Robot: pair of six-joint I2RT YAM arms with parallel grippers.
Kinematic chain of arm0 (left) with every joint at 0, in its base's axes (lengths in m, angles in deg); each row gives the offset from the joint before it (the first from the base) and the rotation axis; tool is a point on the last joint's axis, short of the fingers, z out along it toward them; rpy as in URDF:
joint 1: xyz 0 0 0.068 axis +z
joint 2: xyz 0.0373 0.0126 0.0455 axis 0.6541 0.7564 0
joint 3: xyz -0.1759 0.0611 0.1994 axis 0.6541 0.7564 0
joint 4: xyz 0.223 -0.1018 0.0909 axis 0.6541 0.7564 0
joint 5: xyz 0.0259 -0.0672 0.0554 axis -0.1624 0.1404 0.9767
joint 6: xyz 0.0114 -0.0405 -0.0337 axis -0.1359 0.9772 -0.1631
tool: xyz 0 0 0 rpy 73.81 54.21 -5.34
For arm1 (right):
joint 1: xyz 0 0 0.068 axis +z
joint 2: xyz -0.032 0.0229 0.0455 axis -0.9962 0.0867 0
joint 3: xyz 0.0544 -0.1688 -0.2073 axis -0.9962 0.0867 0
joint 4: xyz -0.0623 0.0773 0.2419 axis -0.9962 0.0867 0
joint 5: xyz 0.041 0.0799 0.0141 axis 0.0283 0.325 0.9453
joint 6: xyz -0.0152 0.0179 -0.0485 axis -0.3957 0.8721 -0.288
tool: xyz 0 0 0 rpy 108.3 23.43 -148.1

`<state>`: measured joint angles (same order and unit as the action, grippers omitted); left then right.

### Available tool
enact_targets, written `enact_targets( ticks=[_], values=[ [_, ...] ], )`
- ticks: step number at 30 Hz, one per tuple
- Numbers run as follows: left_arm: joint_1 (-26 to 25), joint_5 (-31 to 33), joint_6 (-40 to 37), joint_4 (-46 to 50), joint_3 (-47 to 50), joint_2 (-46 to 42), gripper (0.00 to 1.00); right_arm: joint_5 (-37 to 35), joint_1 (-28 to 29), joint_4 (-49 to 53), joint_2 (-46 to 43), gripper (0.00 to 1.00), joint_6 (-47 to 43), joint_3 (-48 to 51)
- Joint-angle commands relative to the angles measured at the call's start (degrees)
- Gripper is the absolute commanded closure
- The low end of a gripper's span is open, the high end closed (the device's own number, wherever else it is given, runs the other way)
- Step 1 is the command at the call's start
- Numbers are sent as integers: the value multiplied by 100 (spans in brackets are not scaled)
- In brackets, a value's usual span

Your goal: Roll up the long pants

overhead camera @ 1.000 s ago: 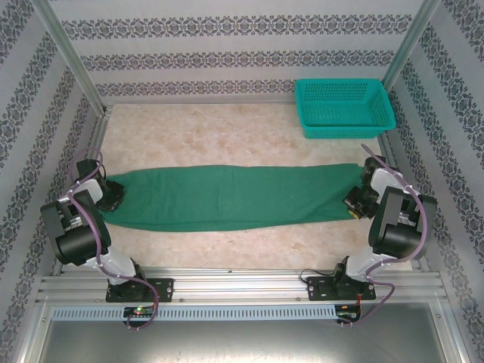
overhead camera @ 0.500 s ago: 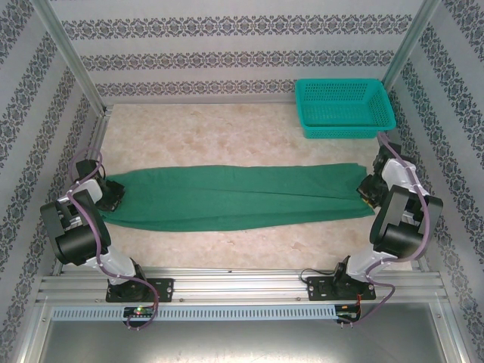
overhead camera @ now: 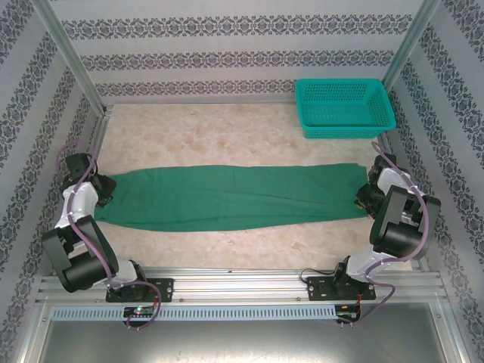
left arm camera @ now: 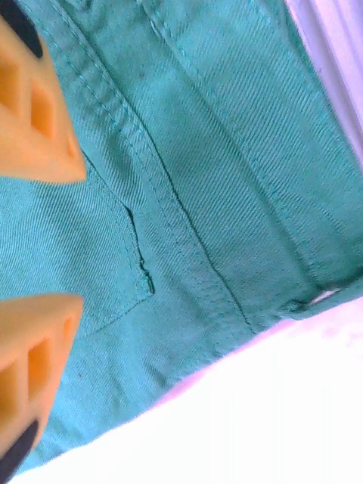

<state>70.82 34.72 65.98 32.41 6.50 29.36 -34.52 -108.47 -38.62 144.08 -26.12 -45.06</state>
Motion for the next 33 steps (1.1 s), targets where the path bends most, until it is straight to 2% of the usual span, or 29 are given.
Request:
enact_targets(
  ticks=[1, 5, 11, 19, 25, 28, 31, 32, 33],
  values=[
    [129, 403, 110, 576, -123, -103, 52, 197, 73, -181, 185, 59, 30, 15],
    [307, 459, 380, 657, 25, -222, 51, 294, 121, -261, 224, 57, 50, 32],
    [403, 488, 680, 296, 493, -652, 49, 444, 147, -311, 232, 57, 54, 66],
    [451, 303, 886, 24, 860, -628, 47, 507, 143, -334, 211, 57, 54, 111],
    [485, 455, 813, -198, 965, -369, 47, 525, 149, -343, 239, 57, 71, 103],
    [533, 523, 771, -358, 955, -126, 58, 513, 153, -377, 181, 59, 65, 152],
    [571, 569, 740, -368, 817, 32, 97, 482, 154, -368, 163, 65, 79, 148],
    [571, 597, 729, -390, 784, 41, 100, 478, 151, -362, 162, 66, 77, 147],
    [576, 655, 704, -391, 750, 44, 100, 470, 153, -364, 162, 72, 81, 140]
  ],
)
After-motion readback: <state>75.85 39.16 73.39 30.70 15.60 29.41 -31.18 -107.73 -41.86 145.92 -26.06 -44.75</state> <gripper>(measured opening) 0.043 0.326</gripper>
